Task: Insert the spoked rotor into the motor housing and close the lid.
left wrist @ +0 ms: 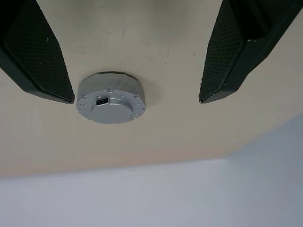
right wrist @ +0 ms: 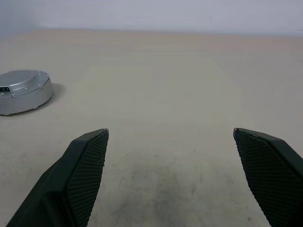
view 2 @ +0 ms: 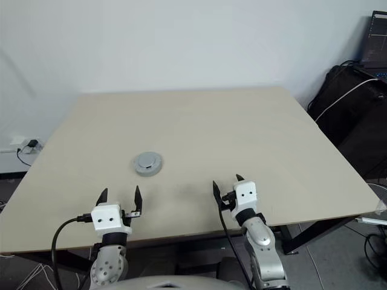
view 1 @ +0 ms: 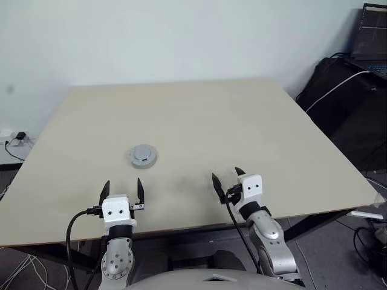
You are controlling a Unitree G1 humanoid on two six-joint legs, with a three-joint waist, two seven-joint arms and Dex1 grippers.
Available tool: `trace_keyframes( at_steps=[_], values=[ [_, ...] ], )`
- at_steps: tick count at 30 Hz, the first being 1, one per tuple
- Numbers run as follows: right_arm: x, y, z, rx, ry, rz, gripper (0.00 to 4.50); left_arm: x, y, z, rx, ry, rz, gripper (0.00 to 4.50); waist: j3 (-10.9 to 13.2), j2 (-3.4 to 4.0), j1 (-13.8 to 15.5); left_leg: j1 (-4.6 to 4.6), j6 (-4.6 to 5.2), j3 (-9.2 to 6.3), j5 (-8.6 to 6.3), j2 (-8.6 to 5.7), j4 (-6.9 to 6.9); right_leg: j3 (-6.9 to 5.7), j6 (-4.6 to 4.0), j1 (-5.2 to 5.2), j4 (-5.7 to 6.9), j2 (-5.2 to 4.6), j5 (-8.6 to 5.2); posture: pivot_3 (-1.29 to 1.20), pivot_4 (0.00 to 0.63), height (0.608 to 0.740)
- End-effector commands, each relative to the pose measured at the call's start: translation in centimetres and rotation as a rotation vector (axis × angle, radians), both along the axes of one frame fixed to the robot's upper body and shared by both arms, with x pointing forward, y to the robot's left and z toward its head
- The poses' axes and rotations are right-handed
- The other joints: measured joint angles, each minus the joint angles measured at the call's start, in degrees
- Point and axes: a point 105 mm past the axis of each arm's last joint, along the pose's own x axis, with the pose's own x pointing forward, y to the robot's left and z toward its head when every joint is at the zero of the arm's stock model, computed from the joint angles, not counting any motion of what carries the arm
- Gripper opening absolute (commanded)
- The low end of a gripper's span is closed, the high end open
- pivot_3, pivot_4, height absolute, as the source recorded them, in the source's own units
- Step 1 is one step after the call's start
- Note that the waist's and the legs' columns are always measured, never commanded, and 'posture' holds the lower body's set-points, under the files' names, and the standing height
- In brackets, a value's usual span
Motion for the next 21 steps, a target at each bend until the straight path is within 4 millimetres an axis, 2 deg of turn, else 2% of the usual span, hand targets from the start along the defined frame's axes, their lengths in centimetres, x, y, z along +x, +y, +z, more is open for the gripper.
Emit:
trace_keyframes(
  at_steps=[1, 11, 21],
  values=[
    [0.3, 0.3, 2.2, 0.02, -0.055, 0.0, 4.5, 0.5, -0.7, 0.4, -0.051, -0.026, -0.034, 4.46, 0.0, 0.0, 0.01, 0.0, 0.0, 0.0, 0.0, 0.0, 0.0, 0.0, 0.0, 0.0, 0.0, 0.0, 0.0, 0.0, 0.0, 0.74],
    [-0.2, 1.5, 4.6, 0.032, -0.062, 0.0, 4.5, 0.9, -1.3, 0.3, -0.086, -0.017, -0.067, 4.46, -0.03, -0.02, 0.0, 0.01, 0.0, 0.0, 0.0, 0.01, 0.02, 0.0, 0.01, 0.0, 0.02, 0.02, 0.0, 0.0, 0.0, 0.74],
    [-0.1, 2.0, 5.4, 0.034, -0.059, -0.006, 4.5, 1.2, -1.3, 0.4, -0.077, -0.018, -0.079, 4.46, -0.04, -0.05, 0.03, 0.01, 0.0, 0.0, 0.0, 0.0, 0.04, -0.01, 0.02, 0.01, 0.02, 0.09, 0.01, 0.0, 0.0, 0.74]
  ],
)
